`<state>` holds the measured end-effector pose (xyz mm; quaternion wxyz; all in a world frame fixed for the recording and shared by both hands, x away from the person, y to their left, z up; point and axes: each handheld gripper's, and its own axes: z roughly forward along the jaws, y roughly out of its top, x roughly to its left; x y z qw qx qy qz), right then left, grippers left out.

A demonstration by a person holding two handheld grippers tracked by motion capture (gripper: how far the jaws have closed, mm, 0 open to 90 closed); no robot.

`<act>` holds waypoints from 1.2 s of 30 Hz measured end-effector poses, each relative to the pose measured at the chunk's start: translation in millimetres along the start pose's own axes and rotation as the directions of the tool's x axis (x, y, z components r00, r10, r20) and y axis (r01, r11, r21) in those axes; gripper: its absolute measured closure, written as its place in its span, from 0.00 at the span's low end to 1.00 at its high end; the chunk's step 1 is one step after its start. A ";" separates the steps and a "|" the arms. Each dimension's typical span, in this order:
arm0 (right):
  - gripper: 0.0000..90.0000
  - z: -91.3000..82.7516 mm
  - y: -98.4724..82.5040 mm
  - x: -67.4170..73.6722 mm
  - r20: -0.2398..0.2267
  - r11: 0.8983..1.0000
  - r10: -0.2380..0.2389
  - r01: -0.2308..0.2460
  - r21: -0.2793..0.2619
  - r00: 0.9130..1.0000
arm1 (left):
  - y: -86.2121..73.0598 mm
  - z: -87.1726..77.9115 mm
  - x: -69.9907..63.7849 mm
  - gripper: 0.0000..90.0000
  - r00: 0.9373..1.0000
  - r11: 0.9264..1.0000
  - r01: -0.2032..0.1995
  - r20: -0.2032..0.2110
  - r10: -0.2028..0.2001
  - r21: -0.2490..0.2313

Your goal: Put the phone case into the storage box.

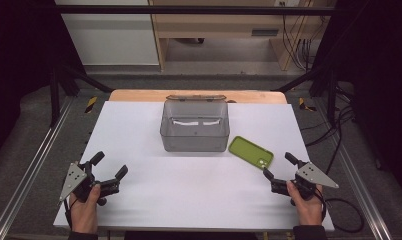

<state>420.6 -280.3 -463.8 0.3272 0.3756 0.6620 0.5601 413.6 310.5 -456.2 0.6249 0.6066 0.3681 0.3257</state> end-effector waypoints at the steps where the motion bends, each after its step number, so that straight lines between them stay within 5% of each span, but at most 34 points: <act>1: 0.07 0.0 -0.7 -0.9 0.002 1.000 0.007 -0.007 0.002 1.000 | -0.1 0.1 0.4 0.00 1.000 1.000 0.004 -0.003 -0.004 0.004; 9: 0.06 0.6 -4.7 -4.2 0.050 0.998 0.036 -0.038 0.042 0.998 | -1.1 2.3 1.8 0.00 0.999 1.000 0.019 -0.033 -0.018 0.024; 16: 0.05 5.0 -5.5 -3.8 0.084 0.983 0.063 -0.076 0.168 0.995 | -3.8 4.9 2.8 0.01 0.997 0.998 0.011 -0.077 -0.006 0.059; 19: 0.05 8.8 -4.0 -0.5 0.095 0.973 0.033 -0.053 0.223 0.995 | -4.8 5.0 2.4 0.01 0.996 0.997 0.019 -0.094 -0.012 0.070; 23: 0.07 18.7 1.8 5.1 0.112 0.944 -0.022 -0.016 0.330 0.993 | -4.7 4.4 1.8 0.01 0.994 0.997 0.017 -0.105 -0.009 0.073; 31: 0.11 47.2 20.2 12.4 0.028 0.873 -0.058 0.037 0.486 0.998 | -5.0 4.8 1.8 0.01 0.994 0.997 0.029 -0.109 -0.020 0.076; 36: 0.19 65.1 40.7 12.5 -0.006 0.857 -0.037 0.035 0.514 0.999 | -4.9 5.1 1.0 0.01 0.994 0.996 0.035 -0.107 -0.026 0.079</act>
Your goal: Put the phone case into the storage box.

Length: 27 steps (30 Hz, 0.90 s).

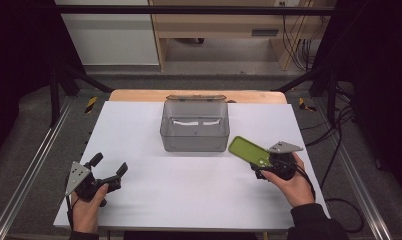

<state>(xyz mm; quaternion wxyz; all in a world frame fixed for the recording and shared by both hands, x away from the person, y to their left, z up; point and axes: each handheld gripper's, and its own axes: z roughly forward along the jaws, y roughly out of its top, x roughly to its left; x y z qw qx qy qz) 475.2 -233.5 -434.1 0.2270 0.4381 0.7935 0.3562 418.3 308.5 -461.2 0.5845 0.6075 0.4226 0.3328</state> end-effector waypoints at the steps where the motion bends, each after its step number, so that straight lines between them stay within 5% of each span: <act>1: 0.24 2.4 4.6 -1.6 -0.011 0.999 0.012 -0.012 0.033 1.000 | 0.1 0.0 -0.4 0.01 1.000 1.000 0.003 0.000 -0.003 0.001; 5: 0.39 10.3 16.9 -6.9 -0.004 0.995 0.021 -0.020 0.095 1.000 | 0.8 -0.8 -1.2 0.01 1.000 1.000 0.004 0.001 -0.004 -0.001; 6: 0.50 15.9 24.4 -9.8 -0.004 0.995 0.016 -0.016 0.102 1.000 | 0.7 -0.6 -1.3 0.01 1.000 1.000 0.006 0.000 -0.006 -0.002; 13: 0.92 27.8 37.8 -7.8 -0.001 0.997 -0.029 0.029 0.069 1.000 | -1.3 3.9 -3.5 0.01 1.000 0.999 0.019 0.013 -0.020 0.035; 20: 1.00 41.9 38.5 -10.7 -0.008 0.998 0.001 0.000 0.064 1.000 | -1.6 5.8 -6.0 0.01 1.000 0.999 0.003 0.022 -0.004 0.042; 27: 1.00 55.8 33.4 -8.7 -0.016 0.990 0.028 -0.026 0.137 0.999 | -1.3 5.5 -4.5 0.01 1.000 0.999 0.012 0.025 -0.013 0.040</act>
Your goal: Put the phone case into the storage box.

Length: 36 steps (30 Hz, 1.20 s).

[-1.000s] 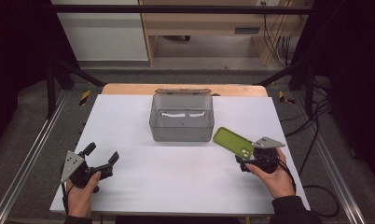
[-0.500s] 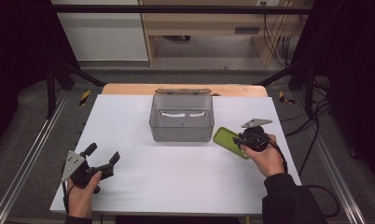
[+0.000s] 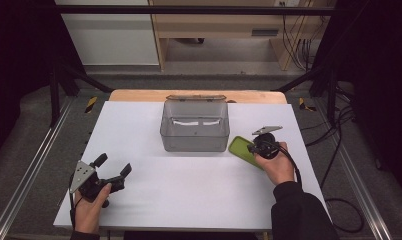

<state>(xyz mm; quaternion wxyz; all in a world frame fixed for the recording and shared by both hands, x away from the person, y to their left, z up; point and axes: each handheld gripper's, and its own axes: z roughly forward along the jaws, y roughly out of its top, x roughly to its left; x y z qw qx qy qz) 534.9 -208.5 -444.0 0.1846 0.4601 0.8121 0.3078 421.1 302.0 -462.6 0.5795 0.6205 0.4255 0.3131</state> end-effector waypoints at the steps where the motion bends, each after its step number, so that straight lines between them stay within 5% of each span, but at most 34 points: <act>1: 1.00 1.7 -0.8 -0.3 -0.004 1.000 0.003 -0.003 0.008 1.000 | -0.1 -0.1 0.5 0.01 1.000 1.000 -0.001 0.001 0.001 0.001; 14: 1.00 24.7 1.9 7.5 -0.084 0.999 0.049 -0.047 0.026 0.995 | -0.2 2.2 -2.8 0.01 1.000 1.000 -0.008 0.022 0.008 0.007; 25: 1.00 44.4 6.9 7.6 -0.157 0.983 0.181 -0.183 0.004 0.971 | 0.1 1.8 -1.6 0.02 1.000 1.000 -0.002 0.028 0.002 0.001; 31: 1.00 38.4 3.8 13.0 -0.213 0.982 0.188 -0.179 0.060 0.959 | 0.2 2.0 -2.1 0.02 1.000 1.000 -0.002 0.029 0.002 0.004; 36: 1.00 27.0 -4.1 30.4 -0.232 0.988 0.142 -0.121 0.099 0.962 | 0.5 1.1 -2.1 0.02 1.000 1.000 -0.002 0.028 0.002 0.000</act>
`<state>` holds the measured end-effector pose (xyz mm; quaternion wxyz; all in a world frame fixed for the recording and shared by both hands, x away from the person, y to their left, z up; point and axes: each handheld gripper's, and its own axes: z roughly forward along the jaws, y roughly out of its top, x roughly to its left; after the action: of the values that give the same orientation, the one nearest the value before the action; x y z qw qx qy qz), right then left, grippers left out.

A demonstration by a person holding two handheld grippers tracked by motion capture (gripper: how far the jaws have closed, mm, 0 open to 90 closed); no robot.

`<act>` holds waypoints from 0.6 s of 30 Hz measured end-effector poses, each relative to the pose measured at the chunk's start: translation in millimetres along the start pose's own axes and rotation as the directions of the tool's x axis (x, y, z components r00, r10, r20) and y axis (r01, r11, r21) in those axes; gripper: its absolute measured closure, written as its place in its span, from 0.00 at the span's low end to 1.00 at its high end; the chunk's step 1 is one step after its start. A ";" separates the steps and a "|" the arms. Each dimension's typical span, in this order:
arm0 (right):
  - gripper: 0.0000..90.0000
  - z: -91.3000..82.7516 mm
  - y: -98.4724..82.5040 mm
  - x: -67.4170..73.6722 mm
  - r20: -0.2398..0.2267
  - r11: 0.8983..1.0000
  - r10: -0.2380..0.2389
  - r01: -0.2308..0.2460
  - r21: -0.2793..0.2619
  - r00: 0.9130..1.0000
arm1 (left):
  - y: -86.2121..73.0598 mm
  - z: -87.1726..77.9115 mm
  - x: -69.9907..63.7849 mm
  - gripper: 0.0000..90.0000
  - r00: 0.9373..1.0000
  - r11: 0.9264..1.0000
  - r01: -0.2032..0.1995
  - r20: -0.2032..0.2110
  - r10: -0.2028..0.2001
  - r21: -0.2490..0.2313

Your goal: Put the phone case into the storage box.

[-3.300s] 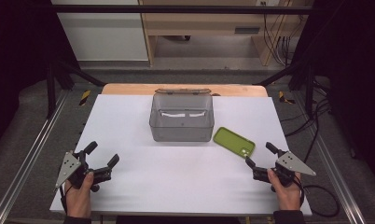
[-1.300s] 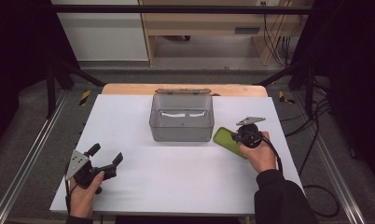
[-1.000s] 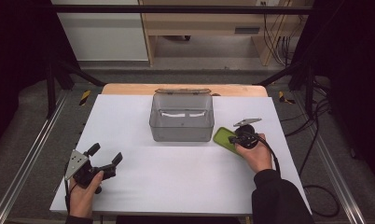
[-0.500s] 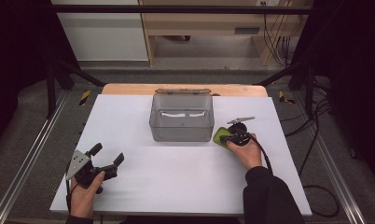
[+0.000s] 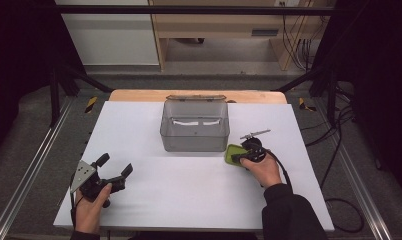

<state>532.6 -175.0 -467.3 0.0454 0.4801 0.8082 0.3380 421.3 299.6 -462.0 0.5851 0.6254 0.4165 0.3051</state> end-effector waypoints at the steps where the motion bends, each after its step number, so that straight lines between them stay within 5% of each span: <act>1: 1.00 -1.0 -2.2 4.7 -0.006 1.000 -0.012 0.012 0.012 1.000 | 0.0 0.0 0.0 0.02 1.000 1.000 0.000 0.000 0.000 0.000; 13: 1.00 15.4 -2.7 46.0 -0.077 0.997 -0.076 0.076 0.009 0.994 | 0.3 0.9 -0.4 0.03 1.000 1.000 -0.004 0.000 0.004 0.003; 18: 1.00 22.4 -5.3 68.6 -0.125 0.992 -0.120 0.123 0.010 0.985 | 0.1 1.4 0.3 0.03 1.000 1.000 -0.008 -0.002 0.008 0.009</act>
<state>500.9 -110.0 -470.4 0.0116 0.4084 0.8401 0.3567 422.7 299.3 -462.2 0.5806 0.6293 0.4162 0.3061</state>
